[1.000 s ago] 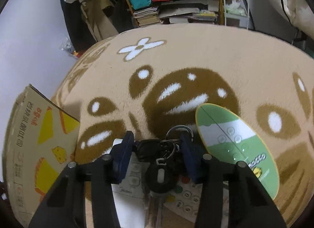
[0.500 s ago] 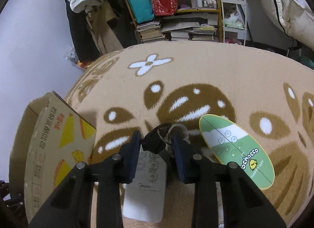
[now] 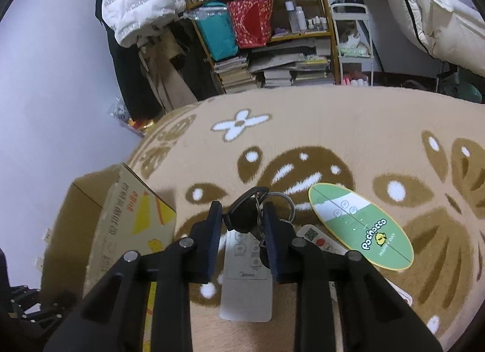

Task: Organize rigid objects
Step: 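Carry the keys into the box and release them beside the charger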

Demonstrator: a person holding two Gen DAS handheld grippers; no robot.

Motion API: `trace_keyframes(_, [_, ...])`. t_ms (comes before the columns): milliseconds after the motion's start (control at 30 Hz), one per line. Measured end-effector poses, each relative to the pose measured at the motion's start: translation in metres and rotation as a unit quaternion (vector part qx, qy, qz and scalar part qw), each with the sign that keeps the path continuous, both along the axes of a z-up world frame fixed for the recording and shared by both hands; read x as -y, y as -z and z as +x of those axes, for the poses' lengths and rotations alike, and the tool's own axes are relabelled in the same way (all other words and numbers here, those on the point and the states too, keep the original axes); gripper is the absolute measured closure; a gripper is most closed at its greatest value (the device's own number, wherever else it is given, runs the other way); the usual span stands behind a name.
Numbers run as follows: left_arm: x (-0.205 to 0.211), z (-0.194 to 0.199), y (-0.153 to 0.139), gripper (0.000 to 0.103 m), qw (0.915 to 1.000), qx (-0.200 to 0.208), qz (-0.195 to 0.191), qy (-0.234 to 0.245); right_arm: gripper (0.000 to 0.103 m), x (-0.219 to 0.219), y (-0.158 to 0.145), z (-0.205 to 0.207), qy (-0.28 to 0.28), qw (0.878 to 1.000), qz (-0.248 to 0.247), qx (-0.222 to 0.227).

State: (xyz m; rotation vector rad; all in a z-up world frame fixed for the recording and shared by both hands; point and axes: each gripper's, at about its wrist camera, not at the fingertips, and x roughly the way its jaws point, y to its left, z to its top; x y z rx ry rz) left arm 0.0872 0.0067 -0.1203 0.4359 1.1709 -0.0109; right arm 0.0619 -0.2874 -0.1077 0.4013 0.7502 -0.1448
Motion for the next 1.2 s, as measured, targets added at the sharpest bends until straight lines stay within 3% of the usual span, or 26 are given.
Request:
trace_keyframes(233, [-0.001,0.002,-0.003,0.081,1.0,-0.002,-0.004,-0.001,0.075,-0.009,-0.025,-0.013,-0.008,0.999,0.014,0.032])
trace_keyframes(633, [-0.002,0.003,-0.003,0.081,1.0,-0.001,-0.001,0.001,0.075,-0.063,-0.078,-0.028,-0.089,0.992,0.008,0.087])
trace_keyframes(967, [-0.001,0.003,-0.002,0.081,1.0,-0.001,0.0,0.0,0.075,-0.099,-0.102,-0.041,-0.145,0.981,0.018,0.124])
trace_keyframes(1200, [-0.001,0.003,-0.001,0.08,1.0,-0.002,-0.001,0.0,0.075,-0.125,-0.103,-0.044,-0.182,0.976,0.029,0.117])
